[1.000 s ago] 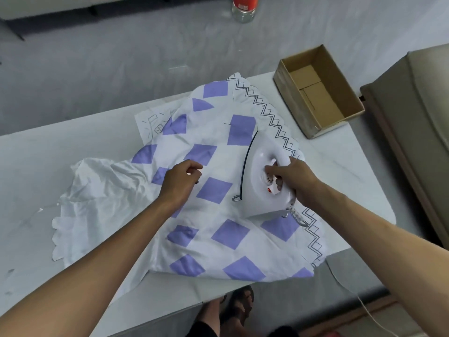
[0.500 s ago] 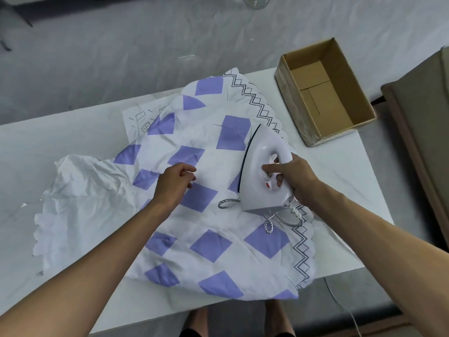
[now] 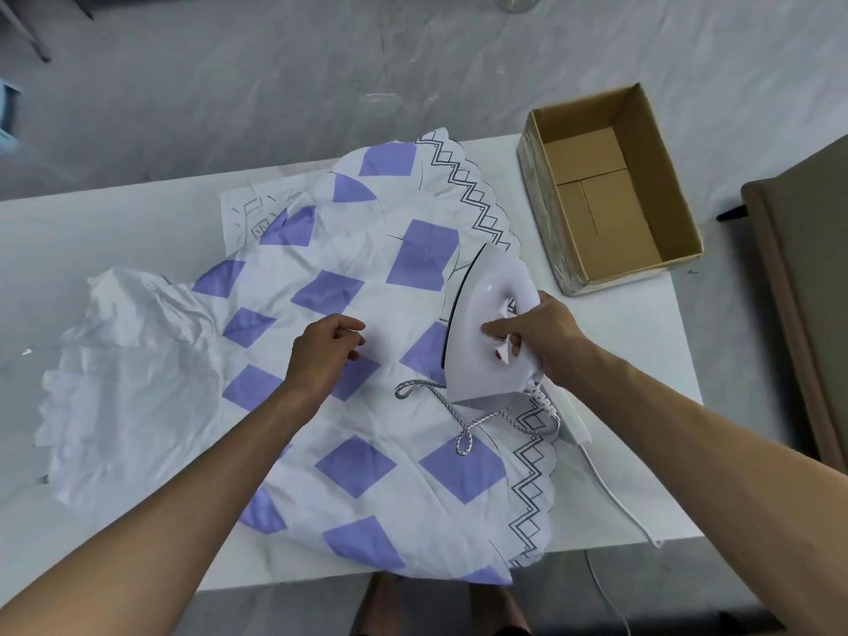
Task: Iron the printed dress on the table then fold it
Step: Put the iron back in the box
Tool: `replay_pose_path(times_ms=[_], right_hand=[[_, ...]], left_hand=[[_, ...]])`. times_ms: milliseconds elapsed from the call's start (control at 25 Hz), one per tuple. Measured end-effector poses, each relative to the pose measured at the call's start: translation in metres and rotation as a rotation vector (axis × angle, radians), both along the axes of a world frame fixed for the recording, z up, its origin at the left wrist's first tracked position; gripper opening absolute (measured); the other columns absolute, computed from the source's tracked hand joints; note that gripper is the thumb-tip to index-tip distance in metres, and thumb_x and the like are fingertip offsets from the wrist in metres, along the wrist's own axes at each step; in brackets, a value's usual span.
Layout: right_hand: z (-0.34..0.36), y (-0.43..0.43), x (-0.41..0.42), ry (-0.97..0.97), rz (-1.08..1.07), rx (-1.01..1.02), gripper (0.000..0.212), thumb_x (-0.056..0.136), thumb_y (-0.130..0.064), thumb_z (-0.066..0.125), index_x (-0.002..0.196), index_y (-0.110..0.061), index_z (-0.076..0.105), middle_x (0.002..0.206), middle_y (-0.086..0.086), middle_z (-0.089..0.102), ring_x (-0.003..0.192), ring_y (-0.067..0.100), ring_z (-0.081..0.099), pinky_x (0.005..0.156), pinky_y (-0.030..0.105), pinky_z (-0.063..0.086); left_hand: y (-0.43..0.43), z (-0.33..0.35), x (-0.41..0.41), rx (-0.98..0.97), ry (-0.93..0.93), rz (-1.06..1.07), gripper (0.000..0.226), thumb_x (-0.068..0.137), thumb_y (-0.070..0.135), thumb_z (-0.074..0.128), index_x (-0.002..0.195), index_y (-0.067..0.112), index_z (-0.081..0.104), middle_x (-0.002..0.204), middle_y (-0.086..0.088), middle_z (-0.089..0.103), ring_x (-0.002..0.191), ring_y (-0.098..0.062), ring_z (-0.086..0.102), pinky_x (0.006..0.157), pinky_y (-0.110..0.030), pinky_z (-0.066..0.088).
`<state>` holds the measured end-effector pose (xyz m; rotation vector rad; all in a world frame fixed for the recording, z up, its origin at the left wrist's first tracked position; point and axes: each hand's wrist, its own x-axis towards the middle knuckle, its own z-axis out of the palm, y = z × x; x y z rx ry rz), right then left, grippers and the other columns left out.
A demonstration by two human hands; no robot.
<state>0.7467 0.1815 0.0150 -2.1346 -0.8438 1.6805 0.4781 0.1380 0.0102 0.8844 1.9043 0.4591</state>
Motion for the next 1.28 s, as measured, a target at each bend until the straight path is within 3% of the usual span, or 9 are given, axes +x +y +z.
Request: replay_pose_path(times_ms=[200,360,520,640,920,1120,1200,1280], right_hand=[[0.002,0.004,-0.008,-0.073,0.039,-0.013,0.043,0.059,-0.022,0.085,0.092,-0.018,0.058,0.070,0.010,0.063,0.058,0.028,0.058,0.046,0.031,0.047],[0.006,0.007,-0.016,-0.160,0.152,0.054,0.037,0.061,-0.019,0.082,0.085,-0.020,0.054,0.075,0.009,0.065,0.065,0.028,0.061,0.051,0.029,0.047],[0.015,0.010,-0.019,-0.256,0.256,0.142,0.030,0.067,-0.013,0.078,0.088,-0.013,0.056,0.067,0.006,0.063,0.045,0.016,0.058,0.039,0.015,0.037],[0.018,0.012,-0.014,-0.259,0.205,0.148,0.026,0.067,-0.013,0.078,0.084,-0.013,0.058,0.059,0.003,0.061,0.036,0.011,0.052,0.036,0.013,0.034],[0.021,0.012,-0.007,-0.239,0.116,0.207,0.030,0.065,-0.018,0.081,0.085,-0.015,0.059,0.061,0.004,0.064,0.043,0.017,0.055,0.050,0.024,0.044],[0.025,0.012,0.002,-0.026,-0.146,0.204,0.024,0.069,-0.011,0.081,0.082,-0.013,0.061,0.061,0.009,0.061,0.047,0.020,0.051,0.054,0.032,0.047],[0.027,0.013,0.004,0.042,-0.227,0.193,0.024,0.070,-0.006,0.081,0.081,-0.013,0.061,0.059,0.007,0.059,0.043,0.015,0.049,0.052,0.030,0.047],[0.029,0.015,0.004,0.113,-0.312,0.184,0.027,0.070,-0.003,0.081,0.080,-0.014,0.059,0.056,0.004,0.056,0.039,0.012,0.048,0.046,0.025,0.045]], left_hand=[[-0.003,-0.006,-0.006,-0.015,-0.019,0.008,0.018,0.094,0.010,0.052,0.102,0.018,0.067,0.095,-0.002,0.071,0.077,-0.017,0.066,0.082,-0.035,0.052],[-0.002,-0.008,-0.013,-0.015,-0.031,-0.001,0.019,0.095,0.011,0.051,0.104,0.016,0.067,0.095,-0.001,0.071,0.079,-0.018,0.066,0.080,-0.033,0.052],[-0.006,-0.012,-0.024,-0.023,0.013,-0.023,0.019,0.096,0.012,0.051,0.105,0.016,0.067,0.097,-0.001,0.070,0.083,-0.017,0.067,0.081,-0.032,0.052],[-0.009,-0.015,-0.024,-0.039,-0.005,-0.034,0.018,0.096,0.011,0.051,0.103,0.018,0.066,0.098,-0.001,0.070,0.084,-0.018,0.067,0.083,-0.034,0.052],[-0.009,-0.012,-0.015,-0.046,-0.075,-0.101,0.016,0.093,0.018,0.058,0.106,0.022,0.067,0.102,0.003,0.070,0.096,-0.016,0.066,0.087,-0.032,0.050],[-0.010,-0.005,0.010,-0.136,-0.383,-0.261,0.022,0.088,0.033,0.063,0.110,0.030,0.066,0.113,0.009,0.070,0.112,-0.009,0.061,0.101,-0.029,0.042],[-0.014,-0.005,0.020,-0.145,-0.420,-0.339,0.024,0.088,0.033,0.064,0.111,0.027,0.068,0.107,0.006,0.072,0.105,-0.008,0.063,0.097,-0.027,0.043],[-0.018,-0.006,0.024,-0.133,-0.413,-0.407,0.018,0.088,0.016,0.067,0.106,0.018,0.071,0.094,-0.005,0.073,0.092,-0.009,0.065,0.092,-0.028,0.046]])
